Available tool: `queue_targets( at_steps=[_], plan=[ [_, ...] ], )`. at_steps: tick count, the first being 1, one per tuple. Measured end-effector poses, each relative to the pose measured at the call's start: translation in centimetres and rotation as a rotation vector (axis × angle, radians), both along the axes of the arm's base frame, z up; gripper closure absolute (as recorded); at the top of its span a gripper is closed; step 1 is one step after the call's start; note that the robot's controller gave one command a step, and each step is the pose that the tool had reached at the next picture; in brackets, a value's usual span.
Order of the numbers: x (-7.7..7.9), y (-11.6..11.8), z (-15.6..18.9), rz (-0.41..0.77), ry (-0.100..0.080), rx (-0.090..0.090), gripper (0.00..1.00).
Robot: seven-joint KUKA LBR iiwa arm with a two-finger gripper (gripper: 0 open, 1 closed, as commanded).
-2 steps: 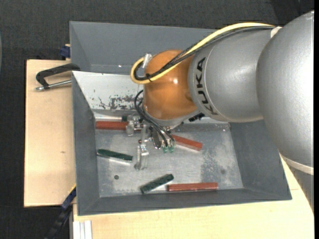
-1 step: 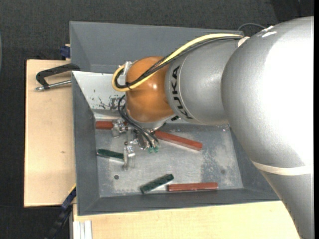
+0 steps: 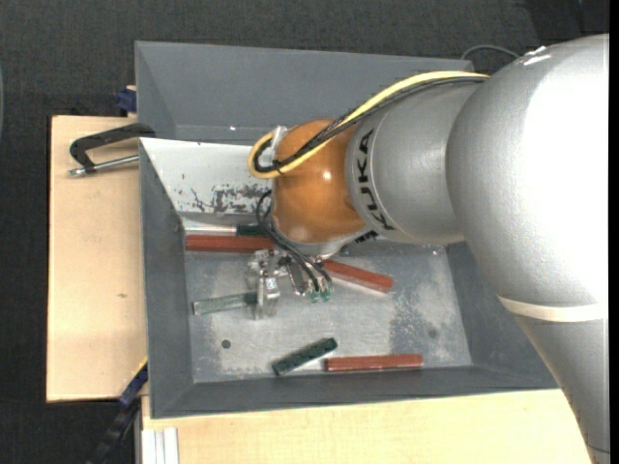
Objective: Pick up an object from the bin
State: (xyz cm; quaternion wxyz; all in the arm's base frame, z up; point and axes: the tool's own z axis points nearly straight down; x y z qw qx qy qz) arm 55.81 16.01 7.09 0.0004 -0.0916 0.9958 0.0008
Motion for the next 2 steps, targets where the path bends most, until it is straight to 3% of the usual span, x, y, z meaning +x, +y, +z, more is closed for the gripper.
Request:
queue_targets(
  at_steps=[1,2],
  plan=[
    [0.0,0.0,0.0,0.0,0.0,0.0,1.0],
    [0.5,0.8,17.4,0.11,-0.012,0.002,1.0]
  ],
)
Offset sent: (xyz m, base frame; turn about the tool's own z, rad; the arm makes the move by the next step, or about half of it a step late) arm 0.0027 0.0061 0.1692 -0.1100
